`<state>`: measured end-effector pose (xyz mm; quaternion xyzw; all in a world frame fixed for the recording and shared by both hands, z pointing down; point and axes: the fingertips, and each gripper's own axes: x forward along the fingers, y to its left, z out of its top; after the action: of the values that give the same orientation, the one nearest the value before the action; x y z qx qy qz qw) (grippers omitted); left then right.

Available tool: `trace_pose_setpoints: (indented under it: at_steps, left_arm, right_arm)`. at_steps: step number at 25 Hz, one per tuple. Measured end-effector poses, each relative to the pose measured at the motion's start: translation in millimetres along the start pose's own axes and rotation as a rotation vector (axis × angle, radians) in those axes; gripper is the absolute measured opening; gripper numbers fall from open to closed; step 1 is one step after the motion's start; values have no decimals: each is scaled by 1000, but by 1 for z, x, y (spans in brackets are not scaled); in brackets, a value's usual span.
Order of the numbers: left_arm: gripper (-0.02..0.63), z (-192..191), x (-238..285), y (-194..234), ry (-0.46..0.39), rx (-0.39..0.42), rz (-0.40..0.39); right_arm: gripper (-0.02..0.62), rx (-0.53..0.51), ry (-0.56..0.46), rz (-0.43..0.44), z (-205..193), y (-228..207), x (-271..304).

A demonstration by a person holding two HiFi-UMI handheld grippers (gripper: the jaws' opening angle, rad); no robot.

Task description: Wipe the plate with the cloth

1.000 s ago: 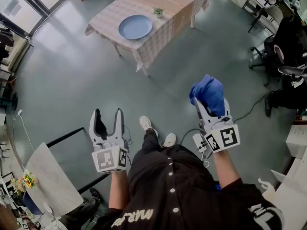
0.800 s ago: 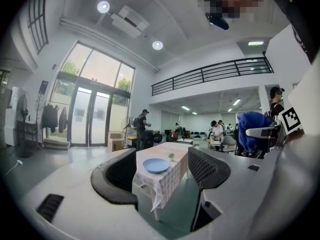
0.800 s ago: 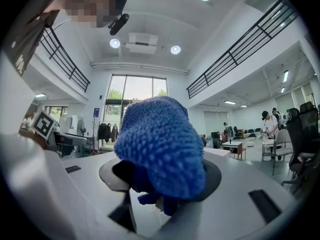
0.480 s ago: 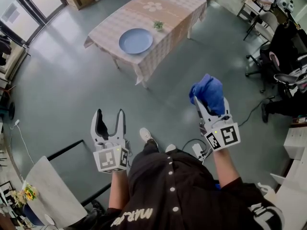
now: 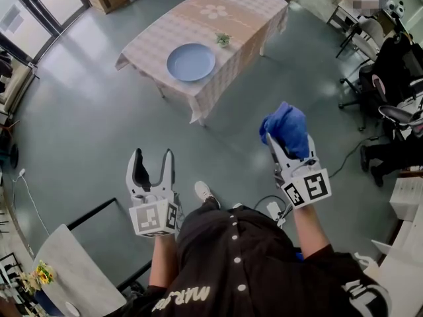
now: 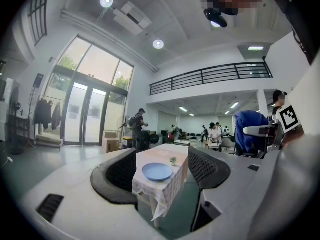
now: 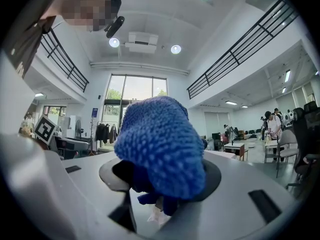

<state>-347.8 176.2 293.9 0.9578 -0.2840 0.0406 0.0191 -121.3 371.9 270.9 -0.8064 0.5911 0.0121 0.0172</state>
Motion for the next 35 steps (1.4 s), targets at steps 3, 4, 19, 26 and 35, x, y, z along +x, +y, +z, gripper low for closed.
trace_pose_setpoints:
  at_steps: [3, 4, 19, 26, 35]
  left_arm:
    - [322, 1, 11, 13, -5, -1, -6]
    - [322, 2, 16, 17, -8, -3, -7]
    - [322, 5, 60, 68, -22, 10, -76]
    - [322, -1, 78, 66, -4, -2, -100]
    - [322, -2, 114, 44, 2, -1, -72]
  right_arm:
    - [206, -5, -9, -9, 1, 2, 16]
    - [206, -8, -14, -9, 2, 2, 22]
    - [206, -19, -43, -67, 0, 20, 82]
    - [206, -16, -26, -94, -6, 7, 86]
    - [206, -9, -24, -71, -11, -39, 108]
